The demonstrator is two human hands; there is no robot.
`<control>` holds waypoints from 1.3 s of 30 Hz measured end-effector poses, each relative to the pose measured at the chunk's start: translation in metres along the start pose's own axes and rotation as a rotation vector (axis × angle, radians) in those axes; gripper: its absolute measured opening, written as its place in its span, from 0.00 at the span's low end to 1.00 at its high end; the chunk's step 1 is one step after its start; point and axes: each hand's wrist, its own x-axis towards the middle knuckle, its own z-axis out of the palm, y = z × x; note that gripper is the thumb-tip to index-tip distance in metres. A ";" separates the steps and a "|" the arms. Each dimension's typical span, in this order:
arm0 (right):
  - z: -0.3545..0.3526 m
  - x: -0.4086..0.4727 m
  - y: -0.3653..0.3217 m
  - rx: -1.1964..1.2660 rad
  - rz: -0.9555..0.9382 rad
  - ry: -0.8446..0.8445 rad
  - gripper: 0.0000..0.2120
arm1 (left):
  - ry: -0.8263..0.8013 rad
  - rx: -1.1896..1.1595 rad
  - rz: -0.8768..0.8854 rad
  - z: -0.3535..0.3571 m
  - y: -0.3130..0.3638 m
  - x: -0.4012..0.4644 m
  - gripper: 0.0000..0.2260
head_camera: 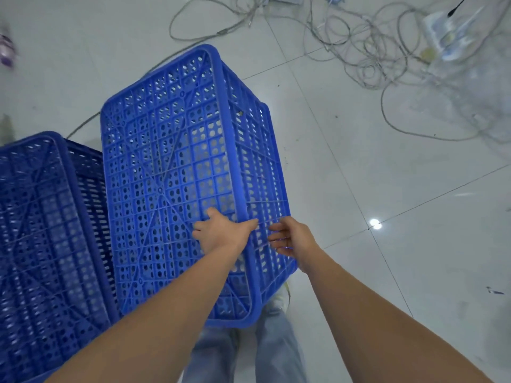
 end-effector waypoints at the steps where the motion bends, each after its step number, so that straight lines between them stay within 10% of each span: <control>1: -0.001 0.000 0.001 -0.002 0.011 0.022 0.15 | -0.009 -0.002 0.003 -0.004 -0.002 -0.001 0.45; 16: -0.038 0.003 0.007 -0.061 -0.037 0.341 0.08 | -0.174 -0.445 0.124 -0.044 -0.031 -0.015 0.37; 21: -0.056 0.011 -0.006 -0.285 -0.147 0.604 0.24 | -0.239 -0.563 0.124 -0.051 -0.060 -0.003 0.22; 27: -0.064 0.024 -0.020 -0.442 -0.120 0.547 0.33 | -0.340 -0.695 0.097 -0.055 -0.095 0.027 0.15; 39: -0.033 0.011 -0.009 -0.856 -0.167 0.603 0.18 | -0.332 -1.045 -0.157 -0.032 -0.129 0.069 0.23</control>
